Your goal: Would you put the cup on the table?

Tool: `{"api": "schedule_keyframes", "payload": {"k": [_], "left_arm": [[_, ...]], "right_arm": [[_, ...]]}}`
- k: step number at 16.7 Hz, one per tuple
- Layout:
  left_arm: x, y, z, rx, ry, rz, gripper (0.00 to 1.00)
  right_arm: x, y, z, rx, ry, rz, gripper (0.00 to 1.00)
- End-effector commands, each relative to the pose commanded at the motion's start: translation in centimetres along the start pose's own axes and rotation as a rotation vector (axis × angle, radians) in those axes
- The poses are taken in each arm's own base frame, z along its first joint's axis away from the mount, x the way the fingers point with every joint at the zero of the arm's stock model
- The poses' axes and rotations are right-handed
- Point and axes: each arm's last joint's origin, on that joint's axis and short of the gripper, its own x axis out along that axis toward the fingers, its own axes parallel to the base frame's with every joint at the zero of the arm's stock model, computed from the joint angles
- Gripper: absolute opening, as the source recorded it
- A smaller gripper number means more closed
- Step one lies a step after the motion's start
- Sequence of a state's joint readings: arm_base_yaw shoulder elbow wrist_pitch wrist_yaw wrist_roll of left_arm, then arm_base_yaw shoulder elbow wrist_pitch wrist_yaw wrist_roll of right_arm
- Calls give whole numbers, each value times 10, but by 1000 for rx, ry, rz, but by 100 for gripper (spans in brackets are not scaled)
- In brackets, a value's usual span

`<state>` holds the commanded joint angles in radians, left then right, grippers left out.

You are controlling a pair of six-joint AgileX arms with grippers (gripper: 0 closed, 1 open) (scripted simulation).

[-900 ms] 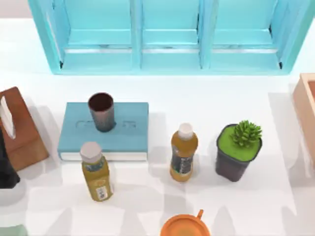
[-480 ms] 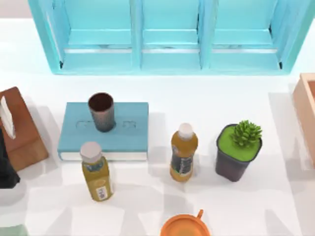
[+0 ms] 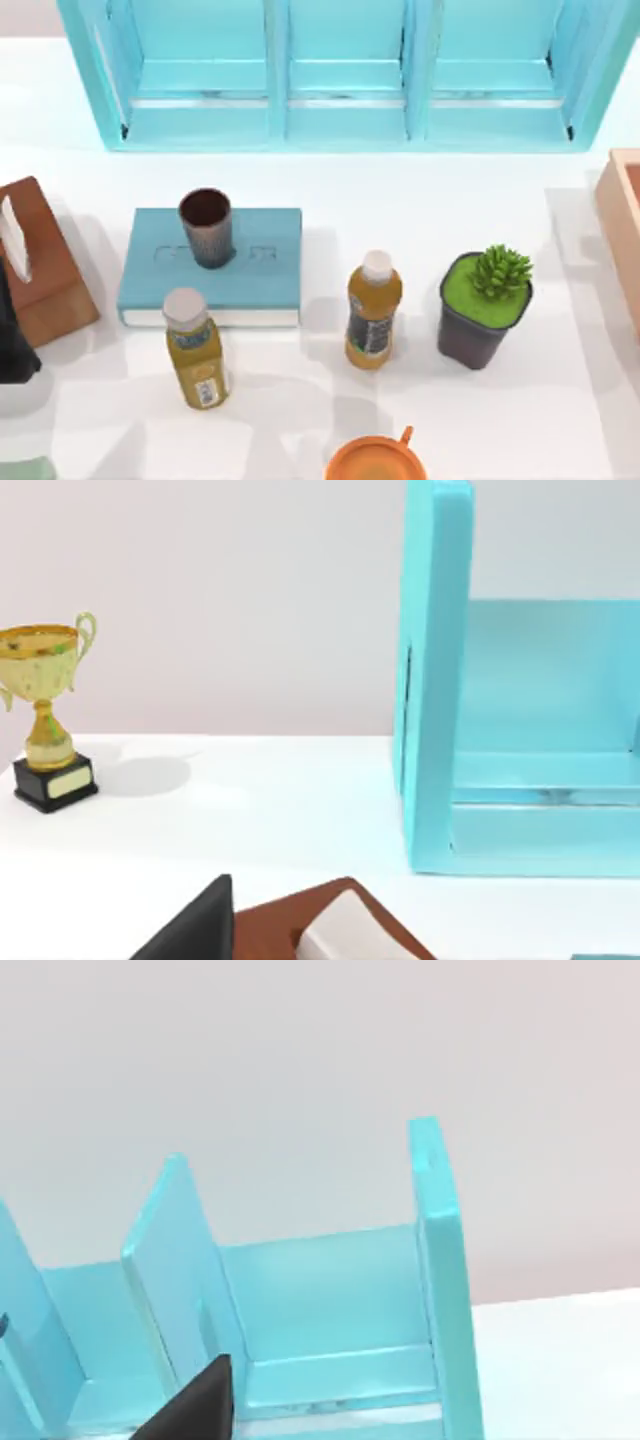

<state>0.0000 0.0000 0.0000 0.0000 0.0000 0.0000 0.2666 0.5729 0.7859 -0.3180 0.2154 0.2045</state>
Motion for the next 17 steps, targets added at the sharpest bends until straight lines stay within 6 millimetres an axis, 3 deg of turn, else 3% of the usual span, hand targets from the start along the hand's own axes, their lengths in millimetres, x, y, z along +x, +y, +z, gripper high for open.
{"api": "schedule_keyframes", "payload": {"k": [5,9,13,17], "left_arm": [[0,0,0,0,0,0,100],[0,0,0,0,0,0,100],[0,0,0,0,0,0,100],[0,0,0,0,0,0,100]], "right_arm": [[40,59,81,77,127,37,100],[85,125,111,115,267,67,100],[126,201,100,123,428,87,100],[151,271,57,98,592,82,100]]}}
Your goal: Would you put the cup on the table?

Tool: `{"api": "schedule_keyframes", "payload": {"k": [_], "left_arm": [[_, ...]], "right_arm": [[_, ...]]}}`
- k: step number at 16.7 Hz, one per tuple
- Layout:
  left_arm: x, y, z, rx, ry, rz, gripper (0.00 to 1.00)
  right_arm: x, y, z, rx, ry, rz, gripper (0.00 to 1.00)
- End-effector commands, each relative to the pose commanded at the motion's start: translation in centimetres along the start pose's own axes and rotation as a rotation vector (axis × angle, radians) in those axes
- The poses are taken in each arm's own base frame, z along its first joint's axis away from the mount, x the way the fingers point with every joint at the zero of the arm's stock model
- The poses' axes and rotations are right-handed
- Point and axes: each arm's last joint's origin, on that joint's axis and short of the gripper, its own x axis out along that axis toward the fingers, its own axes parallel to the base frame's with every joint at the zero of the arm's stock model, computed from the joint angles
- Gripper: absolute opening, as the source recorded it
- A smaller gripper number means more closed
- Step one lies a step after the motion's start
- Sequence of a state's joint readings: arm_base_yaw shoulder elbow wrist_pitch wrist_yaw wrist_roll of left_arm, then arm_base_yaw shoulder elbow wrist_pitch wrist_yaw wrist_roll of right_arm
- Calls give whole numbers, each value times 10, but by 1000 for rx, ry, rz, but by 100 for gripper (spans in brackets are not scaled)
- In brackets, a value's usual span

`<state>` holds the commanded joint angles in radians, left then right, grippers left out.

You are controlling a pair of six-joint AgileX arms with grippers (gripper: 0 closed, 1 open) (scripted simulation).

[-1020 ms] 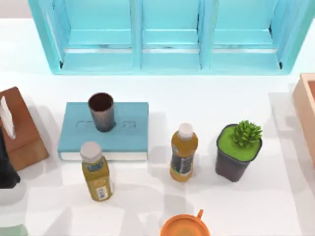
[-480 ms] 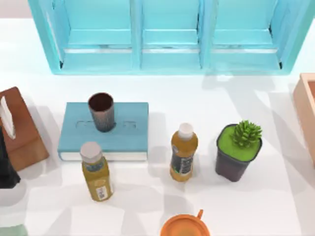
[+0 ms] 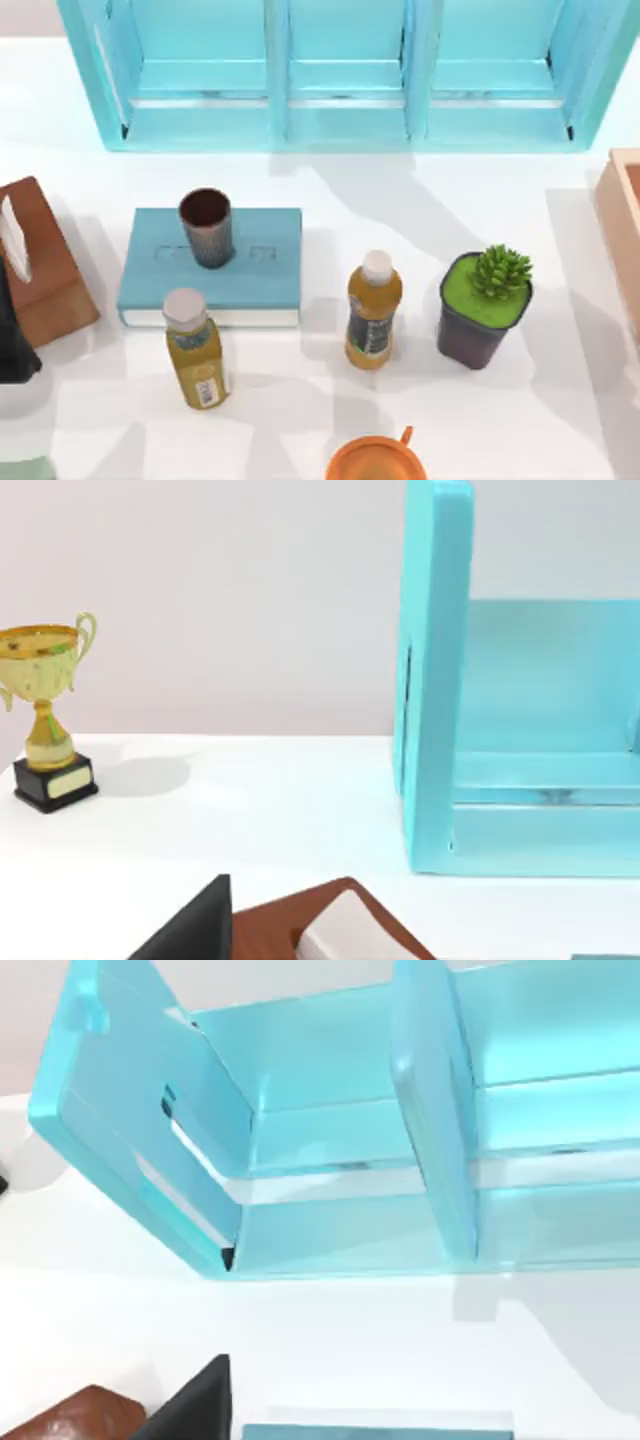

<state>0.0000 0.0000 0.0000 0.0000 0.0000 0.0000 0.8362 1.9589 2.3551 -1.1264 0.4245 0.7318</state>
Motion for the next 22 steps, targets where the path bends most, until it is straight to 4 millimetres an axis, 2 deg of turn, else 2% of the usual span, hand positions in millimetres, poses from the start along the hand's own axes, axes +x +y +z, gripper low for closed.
{"api": "schedule_keyframes", "payload": {"k": [2,5,9,12,15,22], "left_arm": [[0,0,0,0,0,0,100],[0,0,0,0,0,0,100],[0,0,0,0,0,0,100],[0,0,0,0,0,0,100],[0,0,0,0,0,0,100],[0,0,0,0,0,0,100]], "right_arm": [[26,24,-22,-15,78,-26,100],[62,50,-60,-45,185,-86,100],[105,65,-107,-87,301,-189,100],[127,67,-131,-111,356,-252,100],[135,67,-141,-120,376,-278,100],[141,65,-141,-118,376,-282,100]]}}
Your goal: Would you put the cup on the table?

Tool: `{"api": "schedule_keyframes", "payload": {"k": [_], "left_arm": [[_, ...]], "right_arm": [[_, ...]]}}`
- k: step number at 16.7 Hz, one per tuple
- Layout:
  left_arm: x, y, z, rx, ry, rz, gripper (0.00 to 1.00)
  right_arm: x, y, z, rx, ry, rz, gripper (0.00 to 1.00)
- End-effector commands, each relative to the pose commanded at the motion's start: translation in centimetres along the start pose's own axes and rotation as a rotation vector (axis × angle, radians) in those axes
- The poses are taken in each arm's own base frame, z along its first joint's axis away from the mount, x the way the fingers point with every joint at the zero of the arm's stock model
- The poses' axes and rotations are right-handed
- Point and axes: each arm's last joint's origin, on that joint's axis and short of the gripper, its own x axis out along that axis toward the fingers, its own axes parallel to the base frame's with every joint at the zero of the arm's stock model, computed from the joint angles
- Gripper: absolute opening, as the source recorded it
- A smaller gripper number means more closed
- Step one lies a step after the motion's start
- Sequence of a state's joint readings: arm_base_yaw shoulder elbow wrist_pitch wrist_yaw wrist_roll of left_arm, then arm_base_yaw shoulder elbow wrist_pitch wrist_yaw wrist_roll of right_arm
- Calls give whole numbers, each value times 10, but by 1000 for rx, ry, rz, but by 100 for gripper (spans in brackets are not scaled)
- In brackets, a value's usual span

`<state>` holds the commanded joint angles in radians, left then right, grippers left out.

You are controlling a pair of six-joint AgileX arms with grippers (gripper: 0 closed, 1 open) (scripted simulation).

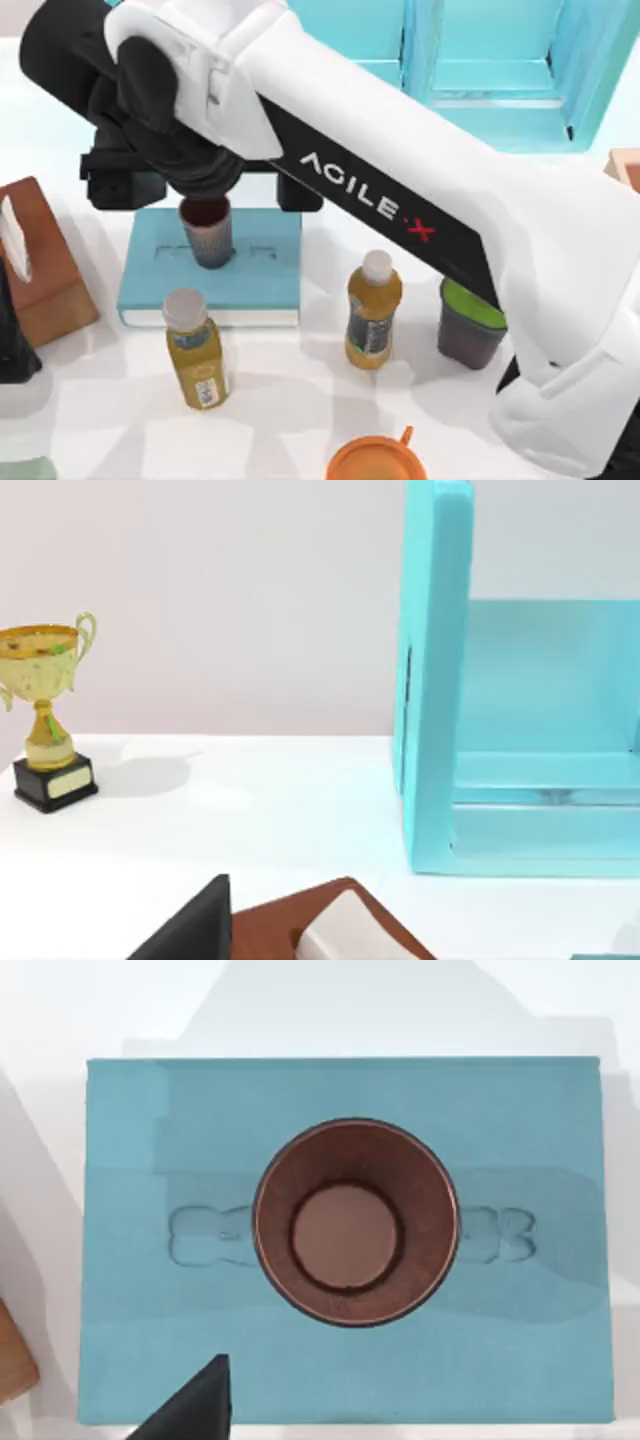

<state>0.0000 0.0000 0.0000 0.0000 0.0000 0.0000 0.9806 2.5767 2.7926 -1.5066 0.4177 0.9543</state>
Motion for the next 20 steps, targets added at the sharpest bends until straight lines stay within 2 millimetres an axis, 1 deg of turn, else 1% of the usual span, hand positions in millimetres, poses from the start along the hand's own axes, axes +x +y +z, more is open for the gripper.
{"api": "schedule_keyframes", "payload": {"k": [3,7,9,11,15,20], "left_arm": [[0,0,0,0,0,0,100],[0,0,0,0,0,0,100],[0,0,0,0,0,0,100],[0,0,0,0,0,0,100],[0,0,0,0,0,0,100],[0,0,0,0,0,0,100]], "right_arm": [[21,3,1,-3,0,3,100],[65,4,1,-1,-2,5,100],[84,2,-1,-2,-2,4,100],[94,1,-2,-2,-1,3,100],[94,1,-2,-2,-1,3,100],[94,1,-2,-2,-1,3,62]]}}
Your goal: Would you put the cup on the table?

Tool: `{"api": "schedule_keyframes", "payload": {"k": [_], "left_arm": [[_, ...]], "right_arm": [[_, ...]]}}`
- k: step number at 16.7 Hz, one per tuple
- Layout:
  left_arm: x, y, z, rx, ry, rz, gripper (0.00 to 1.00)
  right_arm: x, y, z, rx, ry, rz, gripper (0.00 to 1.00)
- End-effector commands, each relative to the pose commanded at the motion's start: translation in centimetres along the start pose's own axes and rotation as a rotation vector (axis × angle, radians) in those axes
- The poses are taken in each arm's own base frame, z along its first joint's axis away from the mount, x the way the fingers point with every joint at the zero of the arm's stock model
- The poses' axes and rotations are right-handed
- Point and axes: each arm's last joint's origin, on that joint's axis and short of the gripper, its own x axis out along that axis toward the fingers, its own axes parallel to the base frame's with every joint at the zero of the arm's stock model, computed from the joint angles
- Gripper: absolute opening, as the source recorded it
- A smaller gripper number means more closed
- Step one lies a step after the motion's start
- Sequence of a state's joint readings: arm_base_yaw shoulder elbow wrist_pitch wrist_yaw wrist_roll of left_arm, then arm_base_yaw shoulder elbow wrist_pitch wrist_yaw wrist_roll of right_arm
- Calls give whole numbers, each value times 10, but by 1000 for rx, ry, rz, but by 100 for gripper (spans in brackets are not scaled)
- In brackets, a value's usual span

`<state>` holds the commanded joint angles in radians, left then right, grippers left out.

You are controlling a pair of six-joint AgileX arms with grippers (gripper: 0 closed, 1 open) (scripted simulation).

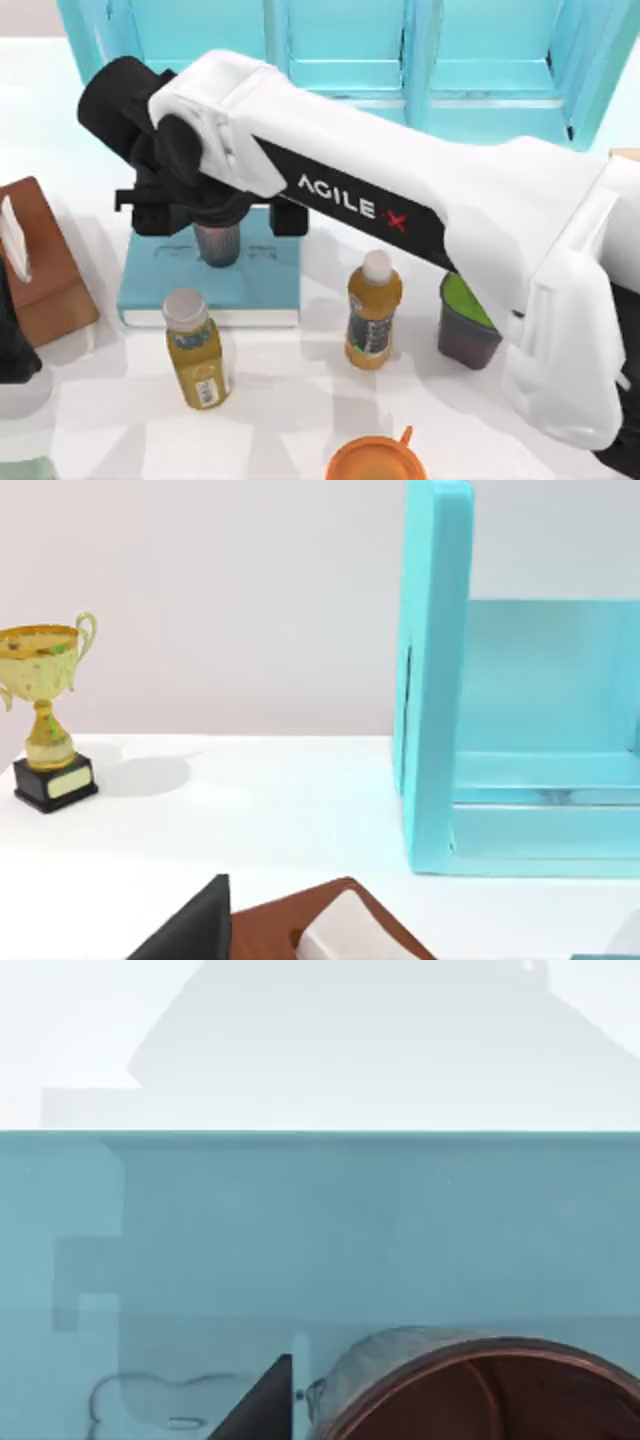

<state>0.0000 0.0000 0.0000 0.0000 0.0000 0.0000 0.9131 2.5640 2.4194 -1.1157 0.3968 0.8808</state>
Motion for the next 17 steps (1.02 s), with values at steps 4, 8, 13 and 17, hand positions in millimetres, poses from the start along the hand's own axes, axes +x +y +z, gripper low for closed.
{"api": "schedule_keyframes", "payload": {"k": [4,8,13,17], "left_arm": [[0,0,0,0,0,0,100],[0,0,0,0,0,0,100],[0,0,0,0,0,0,100],[0,0,0,0,0,0,100]], "right_arm": [[0,0,0,0,0,0,32],[0,0,0,0,0,0,2],[0,0,0,0,0,0,0],[-1,1,-1,-2,0,2,0]]}}
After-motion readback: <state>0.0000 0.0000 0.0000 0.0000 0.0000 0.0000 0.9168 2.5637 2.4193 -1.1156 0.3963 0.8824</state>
